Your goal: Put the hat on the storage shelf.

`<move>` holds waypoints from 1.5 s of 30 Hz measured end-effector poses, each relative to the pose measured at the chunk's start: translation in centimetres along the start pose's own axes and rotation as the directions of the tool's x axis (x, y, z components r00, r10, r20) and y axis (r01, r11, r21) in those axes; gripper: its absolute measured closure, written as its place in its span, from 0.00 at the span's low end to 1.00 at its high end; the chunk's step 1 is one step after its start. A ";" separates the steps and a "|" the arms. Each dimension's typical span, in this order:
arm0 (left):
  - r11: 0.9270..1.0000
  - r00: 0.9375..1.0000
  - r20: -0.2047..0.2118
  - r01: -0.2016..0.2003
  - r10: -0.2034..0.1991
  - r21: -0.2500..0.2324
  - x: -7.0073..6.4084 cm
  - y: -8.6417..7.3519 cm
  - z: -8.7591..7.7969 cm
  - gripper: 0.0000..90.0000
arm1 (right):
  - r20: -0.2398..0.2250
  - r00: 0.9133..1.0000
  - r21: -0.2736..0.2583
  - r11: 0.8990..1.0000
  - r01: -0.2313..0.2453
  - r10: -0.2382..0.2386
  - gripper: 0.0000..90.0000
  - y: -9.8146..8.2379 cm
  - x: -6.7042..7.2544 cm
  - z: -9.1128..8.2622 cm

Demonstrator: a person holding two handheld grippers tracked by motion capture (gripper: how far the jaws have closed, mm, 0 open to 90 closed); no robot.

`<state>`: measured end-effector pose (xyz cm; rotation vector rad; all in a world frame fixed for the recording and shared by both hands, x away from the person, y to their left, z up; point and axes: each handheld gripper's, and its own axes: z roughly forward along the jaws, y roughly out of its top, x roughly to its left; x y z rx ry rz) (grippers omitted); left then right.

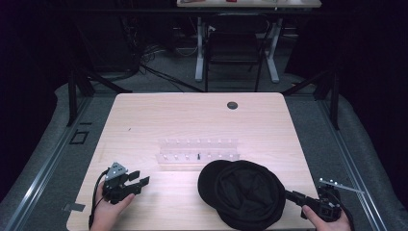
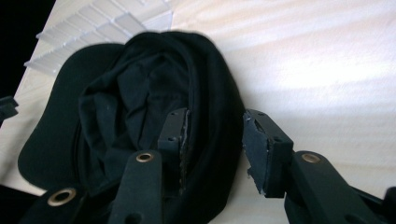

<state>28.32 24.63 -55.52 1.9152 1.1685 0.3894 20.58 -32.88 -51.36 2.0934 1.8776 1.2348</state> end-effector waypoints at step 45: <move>1.000 1.000 0.000 0.019 -0.019 0.006 0.2 -0.1 0.3 0.55 | 0.166 0.982 0.280 0.959 0.039 -0.089 0.91 7.1 -1.0 2.5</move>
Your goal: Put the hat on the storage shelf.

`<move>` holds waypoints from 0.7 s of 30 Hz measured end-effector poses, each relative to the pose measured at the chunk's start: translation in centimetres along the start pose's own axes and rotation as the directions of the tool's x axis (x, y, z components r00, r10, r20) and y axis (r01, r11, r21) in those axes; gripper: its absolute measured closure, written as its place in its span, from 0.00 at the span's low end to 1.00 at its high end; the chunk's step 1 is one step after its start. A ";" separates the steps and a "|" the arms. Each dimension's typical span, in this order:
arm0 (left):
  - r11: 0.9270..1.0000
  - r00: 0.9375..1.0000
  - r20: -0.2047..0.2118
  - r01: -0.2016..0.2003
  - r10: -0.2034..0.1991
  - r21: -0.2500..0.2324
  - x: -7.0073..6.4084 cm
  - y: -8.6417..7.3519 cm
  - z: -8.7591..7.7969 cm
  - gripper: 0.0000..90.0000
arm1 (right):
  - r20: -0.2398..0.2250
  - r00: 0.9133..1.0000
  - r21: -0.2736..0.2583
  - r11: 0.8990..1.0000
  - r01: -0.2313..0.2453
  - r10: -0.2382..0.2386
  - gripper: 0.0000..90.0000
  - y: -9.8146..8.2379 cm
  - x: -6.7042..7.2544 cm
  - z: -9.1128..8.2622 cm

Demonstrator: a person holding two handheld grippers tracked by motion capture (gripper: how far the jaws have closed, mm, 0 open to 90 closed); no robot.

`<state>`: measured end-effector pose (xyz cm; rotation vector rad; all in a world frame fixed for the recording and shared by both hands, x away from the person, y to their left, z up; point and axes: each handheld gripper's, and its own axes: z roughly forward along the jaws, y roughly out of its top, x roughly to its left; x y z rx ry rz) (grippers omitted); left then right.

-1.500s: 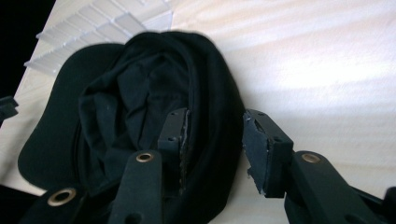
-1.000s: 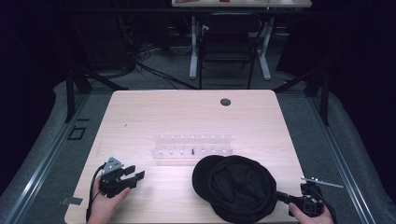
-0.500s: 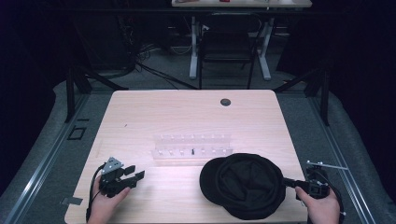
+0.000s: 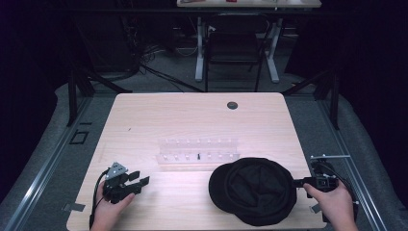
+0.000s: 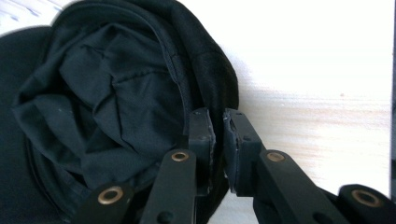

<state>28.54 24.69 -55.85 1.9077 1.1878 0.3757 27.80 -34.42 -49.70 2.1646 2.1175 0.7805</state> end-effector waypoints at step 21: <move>1.000 1.000 -0.003 0.003 -0.003 0.002 0.1 0.0 0.0 0.55 | 0.033 0.999 0.170 0.985 0.003 -0.009 0.94 1.3 0.5 1.7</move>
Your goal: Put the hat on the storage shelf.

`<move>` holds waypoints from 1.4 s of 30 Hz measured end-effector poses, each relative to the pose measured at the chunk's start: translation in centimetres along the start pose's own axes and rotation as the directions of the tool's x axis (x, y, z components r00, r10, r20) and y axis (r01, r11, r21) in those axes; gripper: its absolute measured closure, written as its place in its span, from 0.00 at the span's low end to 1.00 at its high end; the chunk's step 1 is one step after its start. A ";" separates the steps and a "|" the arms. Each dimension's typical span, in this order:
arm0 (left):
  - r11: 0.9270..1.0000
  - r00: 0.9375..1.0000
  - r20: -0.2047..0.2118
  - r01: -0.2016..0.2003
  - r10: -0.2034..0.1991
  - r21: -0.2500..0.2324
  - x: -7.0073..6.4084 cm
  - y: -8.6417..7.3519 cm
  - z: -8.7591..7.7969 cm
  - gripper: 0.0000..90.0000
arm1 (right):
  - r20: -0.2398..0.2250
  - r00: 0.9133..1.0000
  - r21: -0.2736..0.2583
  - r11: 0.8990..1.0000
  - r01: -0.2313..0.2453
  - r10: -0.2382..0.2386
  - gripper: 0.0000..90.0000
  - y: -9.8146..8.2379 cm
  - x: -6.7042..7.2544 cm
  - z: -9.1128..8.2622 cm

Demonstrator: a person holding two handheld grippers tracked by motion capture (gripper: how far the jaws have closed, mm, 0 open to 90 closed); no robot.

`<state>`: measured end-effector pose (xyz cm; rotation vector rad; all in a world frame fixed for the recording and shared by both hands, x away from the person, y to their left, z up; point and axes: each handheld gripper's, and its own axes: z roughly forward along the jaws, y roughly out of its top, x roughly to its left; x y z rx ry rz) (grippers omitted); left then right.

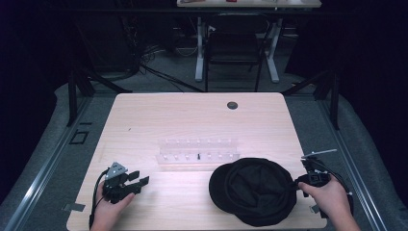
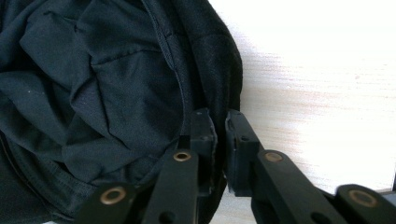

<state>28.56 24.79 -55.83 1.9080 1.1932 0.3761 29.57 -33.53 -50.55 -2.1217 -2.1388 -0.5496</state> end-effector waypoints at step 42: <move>1.000 1.000 -0.002 -0.001 0.001 -0.007 -0.1 0.0 -0.1 0.55 | -0.318 0.948 -0.068 0.998 -0.016 -0.006 0.97 0.4 3.1 -7.0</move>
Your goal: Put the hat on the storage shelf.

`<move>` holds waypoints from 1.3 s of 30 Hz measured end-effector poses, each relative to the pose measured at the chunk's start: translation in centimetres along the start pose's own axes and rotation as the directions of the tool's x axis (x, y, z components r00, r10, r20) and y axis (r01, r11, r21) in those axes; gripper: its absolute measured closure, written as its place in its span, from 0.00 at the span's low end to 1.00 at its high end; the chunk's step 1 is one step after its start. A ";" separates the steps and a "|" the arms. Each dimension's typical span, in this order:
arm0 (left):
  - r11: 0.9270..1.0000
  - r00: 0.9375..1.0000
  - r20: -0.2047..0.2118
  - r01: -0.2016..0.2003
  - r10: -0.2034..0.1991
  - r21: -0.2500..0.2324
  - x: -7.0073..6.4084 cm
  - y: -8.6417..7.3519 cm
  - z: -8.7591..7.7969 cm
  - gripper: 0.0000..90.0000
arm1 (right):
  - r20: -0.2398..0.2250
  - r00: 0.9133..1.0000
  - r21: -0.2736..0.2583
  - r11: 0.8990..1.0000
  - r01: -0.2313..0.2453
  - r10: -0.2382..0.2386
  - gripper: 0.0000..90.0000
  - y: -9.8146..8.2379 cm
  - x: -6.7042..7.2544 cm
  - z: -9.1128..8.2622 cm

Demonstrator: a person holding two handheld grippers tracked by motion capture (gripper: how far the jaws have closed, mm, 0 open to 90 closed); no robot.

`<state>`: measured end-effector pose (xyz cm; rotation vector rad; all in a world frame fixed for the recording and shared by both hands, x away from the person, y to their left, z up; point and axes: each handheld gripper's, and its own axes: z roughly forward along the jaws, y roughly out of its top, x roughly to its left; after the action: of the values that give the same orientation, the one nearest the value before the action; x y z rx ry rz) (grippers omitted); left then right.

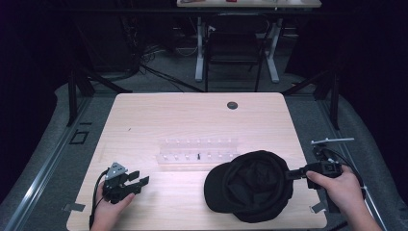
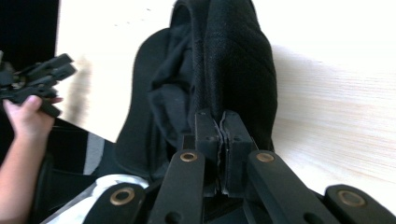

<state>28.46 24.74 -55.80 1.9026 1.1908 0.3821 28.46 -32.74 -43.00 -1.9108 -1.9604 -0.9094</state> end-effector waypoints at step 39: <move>1.000 1.000 0.026 -0.002 0.003 -0.018 -0.8 0.4 -0.1 0.55 | -0.286 0.957 -0.152 0.988 -0.005 -0.039 0.98 1.5 6.0 -3.0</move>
<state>28.22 24.10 -55.30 1.8883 1.1639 0.3671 28.52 -29.81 -36.83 -1.7208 -1.7822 -1.2952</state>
